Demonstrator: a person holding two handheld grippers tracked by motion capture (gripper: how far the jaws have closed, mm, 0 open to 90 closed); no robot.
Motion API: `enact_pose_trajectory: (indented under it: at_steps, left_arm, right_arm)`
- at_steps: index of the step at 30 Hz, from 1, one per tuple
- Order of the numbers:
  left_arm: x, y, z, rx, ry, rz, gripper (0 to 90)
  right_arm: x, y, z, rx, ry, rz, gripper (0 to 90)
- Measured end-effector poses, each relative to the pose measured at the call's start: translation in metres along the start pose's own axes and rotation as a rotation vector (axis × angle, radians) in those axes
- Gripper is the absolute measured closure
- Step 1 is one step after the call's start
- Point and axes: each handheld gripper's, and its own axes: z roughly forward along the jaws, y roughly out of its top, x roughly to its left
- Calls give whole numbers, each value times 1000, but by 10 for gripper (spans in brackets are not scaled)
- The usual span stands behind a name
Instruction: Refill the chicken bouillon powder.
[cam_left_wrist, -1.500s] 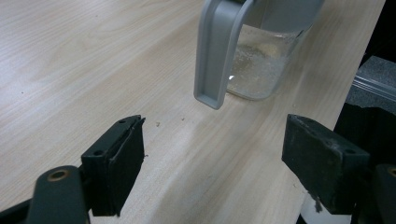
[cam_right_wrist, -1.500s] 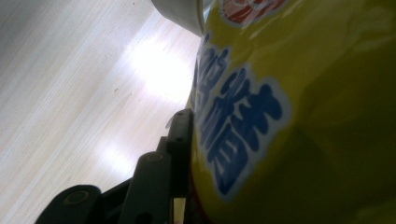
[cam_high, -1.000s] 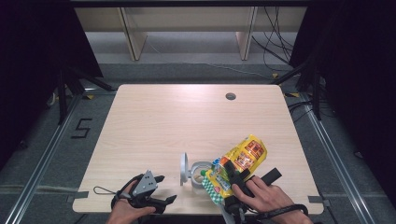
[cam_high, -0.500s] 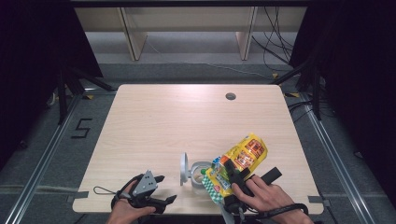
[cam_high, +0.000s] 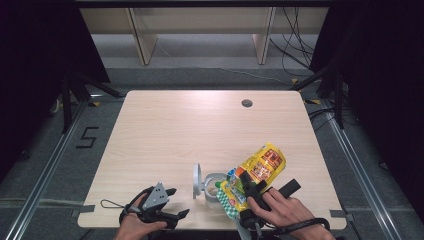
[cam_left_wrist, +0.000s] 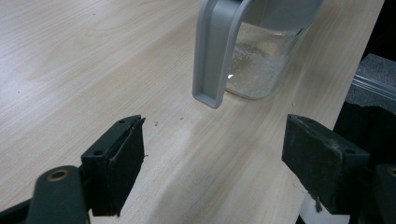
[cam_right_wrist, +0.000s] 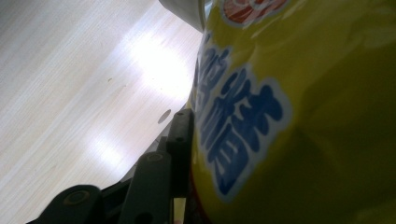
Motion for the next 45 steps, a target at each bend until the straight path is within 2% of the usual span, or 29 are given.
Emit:
enact_pose_trajectory:
  at_steps: [1, 2, 3, 5, 6, 7, 8, 9, 11, 12, 13, 15, 16, 17, 20, 21, 22, 23, 25, 27, 29, 35, 36, 40, 41, 42, 43, 44, 45]
  left_arm:
    - [0, 0, 0, 0, 0, 0, 204]
    - [1, 0, -1, 4, 13, 10, 204]
    - [0, 0, -1, -3, 9, 3, 204]
    - [1, 0, -1, 6, 12, 11, 204]
    - [0, 0, 0, -4, 8, 1, 204]
    - [0, 0, 0, -1, 4, 3, 204]
    - [0, 0, 0, -2, 4, 3, 204]
    - [0, 0, 0, -2, 4, 3, 204]
    - [2, 0, -1, 13, 12, 18, 204]
    - [1, 0, 0, -2, 7, 13, 204]
    - [2, 0, -1, 16, 12, 22, 204]
    - [2, 0, -1, 14, 14, 24, 204]
    - [1, 0, 0, -5, 5, 5, 204]
    - [2, 0, -1, 13, 12, 19, 204]
    - [2, 0, -1, 14, 14, 24, 204]
    - [1, 0, 0, -6, 6, 12, 204]
    - [1, 0, -1, 5, 10, 8, 204]
    - [1, 0, -1, 11, 11, 15, 204]
    - [1, 0, -1, 11, 15, 17, 204]
    - [2, 0, -1, 6, 10, 19, 204]
    - [2, 0, -1, 15, 12, 20, 204]
    - [2, 0, 0, 3, 12, 24, 204]
    - [3, 0, -2, 14, 10, 44, 204]
    - [0, -1, 1, -24, 3, -5, 204]
    - [3, 0, -1, 6, 13, 36, 204]
    - [3, 0, -2, 13, 15, 43, 204]
    - [3, 0, -2, 13, 15, 43, 204]
    - [1, 0, 0, -19, 2, 21, 204]
    - [1, 0, 1, -23, 2, 21, 204]
  right_arm:
    - [0, 0, 0, 0, 0, 0, 667]
    - [1, 0, 0, 8, 8, 25, 667]
    - [1, 0, 0, 8, 7, 21, 667]
    - [-1, -1, 0, 20, 23, -18, 667]
    - [4, 0, 1, 8, 0, 56, 667]
    - [-4, -1, 0, 20, 11, -59, 668]
    - [-3, -2, -1, 27, 13, -44, 669]
    - [0, -2, 0, 12, 1, 9, 669]
    - [1, -3, 0, 14, 9, 21, 669]
    - [0, -3, 0, 6, 1, 5, 669]
    - [1, -3, -1, 6, 0, 7, 669]
    - [1, -3, -1, 12, 2, 17, 669]
    - [1, -3, -1, 13, 3, 17, 670]
    - [1, -3, -1, 14, 2, 17, 670]
    - [0, -3, -2, 4, 6, 1, 669]
    - [0, -3, -2, 5, 6, 2, 669]
    - [0, -3, -2, 5, 6, 3, 669]
    - [0, -3, -2, 9, 5, 17, 670]
    - [0, -3, -2, -6, 6, 4, 670]
    - [0, -3, -3, 9, 8, 22, 670]
    - [0, -3, -3, 2, 9, 12, 670]
    - [0, -1, -4, 2, 9, 24, 670]
    - [0, -1, -4, 2, 12, 24, 670]
    - [-1, -1, -4, 3, 13, 14, 670]
    - [-2, -2, -4, 10, 16, 25, 670]
    - [-2, -2, -3, 12, 17, 21, 671]
    - [-4, -1, -3, 2, 18, -7, 670]
    - [-3, -2, -4, 18, 21, -7, 670]
    - [-3, -2, -4, 11, 18, 12, 670]
